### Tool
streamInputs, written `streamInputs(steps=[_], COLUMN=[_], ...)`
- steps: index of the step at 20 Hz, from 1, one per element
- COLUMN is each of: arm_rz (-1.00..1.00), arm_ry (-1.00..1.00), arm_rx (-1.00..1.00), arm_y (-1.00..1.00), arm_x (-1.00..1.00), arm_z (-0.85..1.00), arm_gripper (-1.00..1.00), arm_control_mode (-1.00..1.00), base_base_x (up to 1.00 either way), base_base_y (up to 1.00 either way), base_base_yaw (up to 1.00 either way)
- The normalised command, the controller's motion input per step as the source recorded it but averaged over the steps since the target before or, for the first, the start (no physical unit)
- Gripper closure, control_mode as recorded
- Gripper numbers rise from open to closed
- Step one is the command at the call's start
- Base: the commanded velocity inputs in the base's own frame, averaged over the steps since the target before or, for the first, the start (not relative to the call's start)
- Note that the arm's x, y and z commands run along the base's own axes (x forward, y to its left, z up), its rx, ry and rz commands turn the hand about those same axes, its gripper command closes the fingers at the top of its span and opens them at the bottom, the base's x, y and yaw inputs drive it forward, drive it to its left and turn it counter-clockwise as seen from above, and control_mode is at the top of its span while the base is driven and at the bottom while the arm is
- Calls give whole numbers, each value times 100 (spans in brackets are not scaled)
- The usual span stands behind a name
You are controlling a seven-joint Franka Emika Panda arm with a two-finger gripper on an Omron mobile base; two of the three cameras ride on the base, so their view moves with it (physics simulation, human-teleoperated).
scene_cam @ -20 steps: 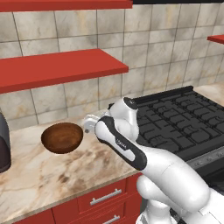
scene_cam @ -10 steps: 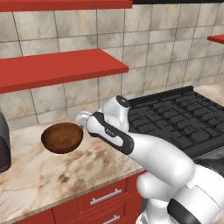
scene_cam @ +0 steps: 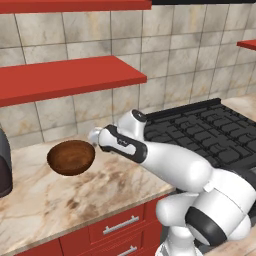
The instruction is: Pick the cup and bowl from the counter and place them on the counter next to the sink.
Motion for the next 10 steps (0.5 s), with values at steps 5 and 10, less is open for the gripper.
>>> streamInputs(steps=[5,10], arm_rz=[0,0], arm_ry=[0,0], arm_rx=[0,0], arm_y=[0,0], arm_x=[1,0], arm_z=[-40,-28], arm_gripper=[-100,-100], arm_control_mode=[-100,-100], base_base_x=[0,0], base_base_y=[0,0], base_base_yaw=[0,0])
